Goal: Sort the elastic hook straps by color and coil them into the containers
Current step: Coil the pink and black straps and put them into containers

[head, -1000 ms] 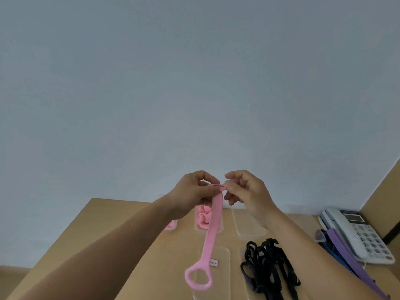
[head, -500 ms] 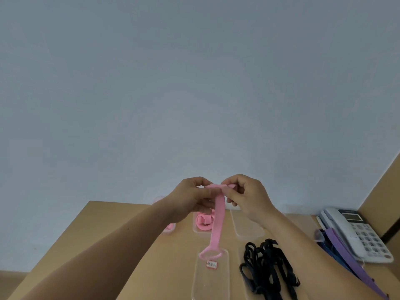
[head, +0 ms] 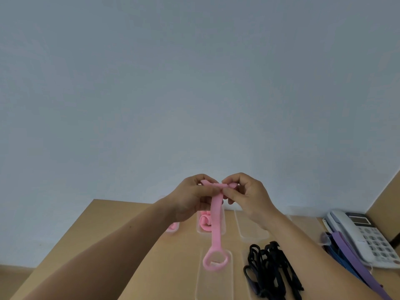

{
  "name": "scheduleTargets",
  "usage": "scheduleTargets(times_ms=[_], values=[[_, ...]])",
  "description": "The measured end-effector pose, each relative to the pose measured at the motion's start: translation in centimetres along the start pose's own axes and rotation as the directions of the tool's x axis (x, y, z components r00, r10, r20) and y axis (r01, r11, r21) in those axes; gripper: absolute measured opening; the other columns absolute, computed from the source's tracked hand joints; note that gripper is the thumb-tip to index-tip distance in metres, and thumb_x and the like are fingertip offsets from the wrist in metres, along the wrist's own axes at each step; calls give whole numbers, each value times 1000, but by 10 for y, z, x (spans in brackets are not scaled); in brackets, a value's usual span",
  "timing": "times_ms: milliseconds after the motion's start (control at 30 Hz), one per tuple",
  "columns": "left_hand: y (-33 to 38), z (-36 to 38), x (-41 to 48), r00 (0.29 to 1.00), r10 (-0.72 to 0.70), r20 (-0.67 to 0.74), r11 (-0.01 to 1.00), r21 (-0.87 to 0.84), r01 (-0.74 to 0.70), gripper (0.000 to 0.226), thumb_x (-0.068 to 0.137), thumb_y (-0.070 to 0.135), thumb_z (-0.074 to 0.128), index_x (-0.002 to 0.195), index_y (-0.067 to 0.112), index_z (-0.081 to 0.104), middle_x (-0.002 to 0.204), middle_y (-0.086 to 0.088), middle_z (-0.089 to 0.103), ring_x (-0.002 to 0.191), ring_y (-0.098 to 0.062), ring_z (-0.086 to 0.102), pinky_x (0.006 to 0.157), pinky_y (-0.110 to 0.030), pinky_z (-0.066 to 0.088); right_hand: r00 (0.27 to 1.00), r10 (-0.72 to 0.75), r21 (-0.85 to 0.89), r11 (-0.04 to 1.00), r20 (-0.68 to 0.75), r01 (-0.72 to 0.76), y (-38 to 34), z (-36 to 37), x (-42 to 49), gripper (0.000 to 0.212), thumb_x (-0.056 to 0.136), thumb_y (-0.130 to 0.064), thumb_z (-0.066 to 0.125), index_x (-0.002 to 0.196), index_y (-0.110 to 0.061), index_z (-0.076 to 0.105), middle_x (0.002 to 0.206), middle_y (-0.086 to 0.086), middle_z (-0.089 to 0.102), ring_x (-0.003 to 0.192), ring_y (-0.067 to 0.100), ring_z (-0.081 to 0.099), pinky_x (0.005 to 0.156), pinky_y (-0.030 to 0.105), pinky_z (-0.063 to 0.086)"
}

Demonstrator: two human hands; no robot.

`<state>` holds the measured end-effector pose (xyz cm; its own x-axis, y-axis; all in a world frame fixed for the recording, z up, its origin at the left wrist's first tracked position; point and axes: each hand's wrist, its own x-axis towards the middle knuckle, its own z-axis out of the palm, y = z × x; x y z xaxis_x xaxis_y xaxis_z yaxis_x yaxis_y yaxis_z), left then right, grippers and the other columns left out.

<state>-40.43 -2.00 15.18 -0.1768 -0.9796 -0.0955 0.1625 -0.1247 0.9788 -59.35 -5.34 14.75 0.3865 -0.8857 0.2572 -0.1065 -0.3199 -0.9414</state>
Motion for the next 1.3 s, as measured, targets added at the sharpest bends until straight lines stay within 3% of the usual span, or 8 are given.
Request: scheduleTargets(times_ms=[167, 333, 500, 667, 867, 1033, 1133, 1300], values=[[1, -5, -3, 998, 56, -36, 994, 96, -52, 27, 88, 7, 72, 109, -4, 61, 96, -22, 73, 88, -35, 73, 75, -40, 61, 994, 108, 98, 989, 12, -109, -3, 2, 3, 5, 86, -21, 75, 90, -20, 72, 87, 2, 69, 73, 18, 69, 67, 27, 55], [-2, -5, -4, 984, 150, -96, 970, 209, -127, 18, 87, 2, 72, 104, 0, 65, 90, -22, 74, 87, -38, 73, 84, -52, 59, 984, 162, 58, 984, 74, -167, -9, 5, 3, 50, 68, -53, 81, 86, -7, 70, 79, 8, 72, 62, 19, 66, 58, 28, 52], [-3, -6, -5, 995, 62, -83, 986, 157, -49, 24, 85, -5, 69, 108, -3, 60, 91, -21, 70, 86, -34, 73, 78, -43, 60, 994, 95, 41, 994, 51, -97, -3, 5, 2, 21, 79, -28, 82, 89, -13, 71, 75, 1, 69, 63, 14, 65, 62, 25, 54], [-3, -5, -7, 999, 18, -45, 977, 211, -8, 15, 85, 8, 69, 95, -1, 62, 86, -22, 73, 75, -31, 72, 66, -34, 59, 1000, 27, -41, 999, -6, -28, -10, 10, 0, 31, 62, -52, 80, 80, -29, 70, 74, -10, 68, 65, 8, 64, 60, 18, 51], [0, -3, -7, 1000, -23, 16, 980, 197, 19, 31, 85, 35, 75, 94, 5, 70, 94, -19, 75, 80, -28, 70, 69, -31, 56, 999, -33, -113, 993, -32, 29, 1, 8, -4, 11, 84, -21, 78, 88, -22, 68, 82, -6, 71, 78, 13, 69, 70, 24, 56], [-5, -3, -4, 999, 26, -31, 989, 144, -21, 29, 88, 18, 75, 105, -2, 64, 96, -26, 72, 82, -34, 66, 76, -39, 57, 998, 43, -11, 999, 41, -43, 1, 1, -4, 13, 83, -10, 76, 90, -15, 65, 79, -1, 70, 70, 18, 67, 68, 33, 56], [-6, -1, -3, 994, 89, -64, 985, 155, -78, 23, 88, 8, 73, 105, -2, 62, 92, -24, 72, 82, -37, 65, 75, -40, 57, 994, 91, 90, 991, 52, -96, -4, 0, -2, 21, 81, -26, 77, 90, -11, 66, 80, 5, 71, 67, 22, 67, 63, 30, 54], [-7, 3, -4, 986, 154, -63, 967, 216, -137, 24, 85, 5, 75, 105, 0, 63, 96, -29, 70, 94, -52, 66, 86, -55, 55, 991, 123, 25, 992, 48, -124, -4, 2, 0, 15, 88, -26, 74, 85, -12, 69, 72, 4, 72, 64, 17, 67, 58, 27, 53]])
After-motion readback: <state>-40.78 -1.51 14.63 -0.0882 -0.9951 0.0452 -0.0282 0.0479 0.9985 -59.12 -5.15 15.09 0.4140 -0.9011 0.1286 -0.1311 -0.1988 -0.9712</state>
